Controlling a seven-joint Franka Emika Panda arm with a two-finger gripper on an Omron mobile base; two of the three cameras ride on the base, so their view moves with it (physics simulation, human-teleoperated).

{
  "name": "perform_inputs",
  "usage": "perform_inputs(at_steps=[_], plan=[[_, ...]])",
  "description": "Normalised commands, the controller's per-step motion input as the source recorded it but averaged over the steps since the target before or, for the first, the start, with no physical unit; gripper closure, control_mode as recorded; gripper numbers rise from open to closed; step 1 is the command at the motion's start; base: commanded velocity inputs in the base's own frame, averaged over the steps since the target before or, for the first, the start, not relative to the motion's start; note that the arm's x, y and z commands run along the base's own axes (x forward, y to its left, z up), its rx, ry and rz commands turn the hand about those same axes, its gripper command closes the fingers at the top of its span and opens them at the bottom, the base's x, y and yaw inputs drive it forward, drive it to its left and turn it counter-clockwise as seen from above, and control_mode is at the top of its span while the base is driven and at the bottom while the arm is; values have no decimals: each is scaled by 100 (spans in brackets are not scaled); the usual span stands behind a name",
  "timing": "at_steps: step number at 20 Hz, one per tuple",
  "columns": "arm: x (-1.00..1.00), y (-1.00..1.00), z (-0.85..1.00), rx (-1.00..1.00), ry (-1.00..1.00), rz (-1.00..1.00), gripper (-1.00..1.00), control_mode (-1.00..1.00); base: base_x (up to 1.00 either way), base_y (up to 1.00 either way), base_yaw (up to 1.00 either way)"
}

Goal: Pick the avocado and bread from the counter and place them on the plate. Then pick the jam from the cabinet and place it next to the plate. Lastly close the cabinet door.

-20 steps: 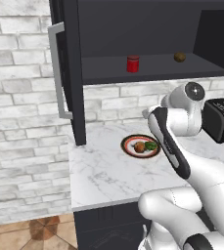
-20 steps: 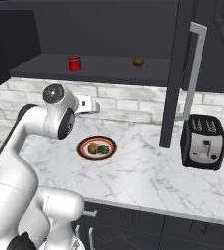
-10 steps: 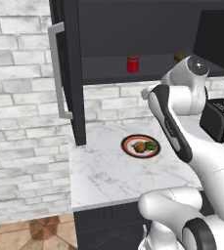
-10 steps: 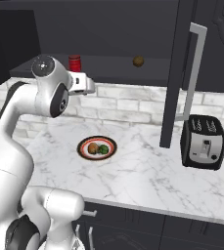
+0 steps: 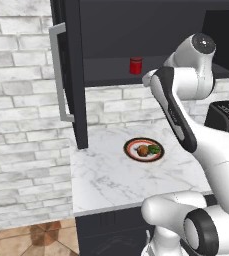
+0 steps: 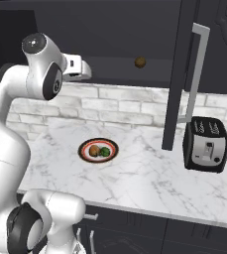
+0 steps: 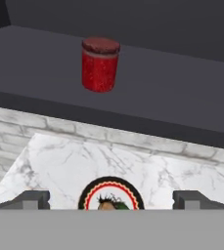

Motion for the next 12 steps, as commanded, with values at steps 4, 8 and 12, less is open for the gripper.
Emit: perform_inputs(at_steps=[4,8,12], plan=[[0,21,29,1,0,-3,-100,-100,0,0,0],[3,23,7,3,0,-1,-100,-100,0,0,0],[15,6,0,8,-4,0,-100,-100,0,0,0]])
